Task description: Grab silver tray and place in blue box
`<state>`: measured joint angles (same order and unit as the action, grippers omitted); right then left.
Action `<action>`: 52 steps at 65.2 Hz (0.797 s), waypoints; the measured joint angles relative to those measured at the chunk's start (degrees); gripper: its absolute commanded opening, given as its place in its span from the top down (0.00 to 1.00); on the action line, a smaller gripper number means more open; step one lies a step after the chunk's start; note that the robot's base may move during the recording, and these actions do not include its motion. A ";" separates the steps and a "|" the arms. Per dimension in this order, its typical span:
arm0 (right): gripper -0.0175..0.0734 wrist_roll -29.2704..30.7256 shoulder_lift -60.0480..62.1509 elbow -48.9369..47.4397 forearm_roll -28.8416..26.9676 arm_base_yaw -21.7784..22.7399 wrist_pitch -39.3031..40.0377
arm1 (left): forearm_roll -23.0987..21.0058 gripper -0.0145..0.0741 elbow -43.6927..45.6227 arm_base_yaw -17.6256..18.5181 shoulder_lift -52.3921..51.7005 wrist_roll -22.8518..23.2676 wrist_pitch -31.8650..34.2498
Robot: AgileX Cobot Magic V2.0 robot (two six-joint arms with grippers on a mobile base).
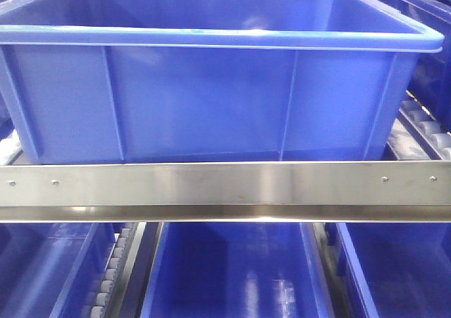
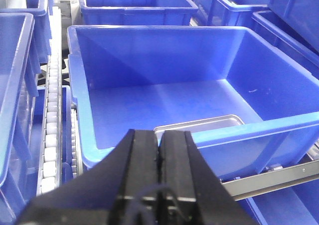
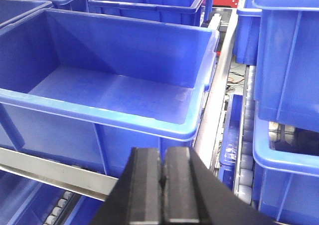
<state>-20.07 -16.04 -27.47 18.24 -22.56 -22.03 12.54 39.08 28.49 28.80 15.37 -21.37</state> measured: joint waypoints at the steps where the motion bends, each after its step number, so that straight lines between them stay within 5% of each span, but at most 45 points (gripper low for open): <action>1: 0.75 0.00 0.00 0.00 0.00 0.00 0.00 | 0.00 0.94 0.00 0.00 0.00 0.00 0.00; 25: 0.75 0.00 0.00 0.00 0.00 0.00 0.00 | -1.86 0.94 -0.53 -1.00 -0.61 -0.83 0.00; 40: 0.75 0.00 0.00 0.00 0.00 0.00 0.00 | -12.03 0.94 -11.10 -14.65 -13.27 -15.37 4.50; 52: 0.75 0.00 0.00 0.00 0.00 0.00 0.00 | -16.11 0.94 -26.56 -24.25 -24.82 -16.75 11.39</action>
<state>-20.07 -16.04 -27.47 18.24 -22.56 -22.03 -3.57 12.52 4.24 3.98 -1.38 -9.97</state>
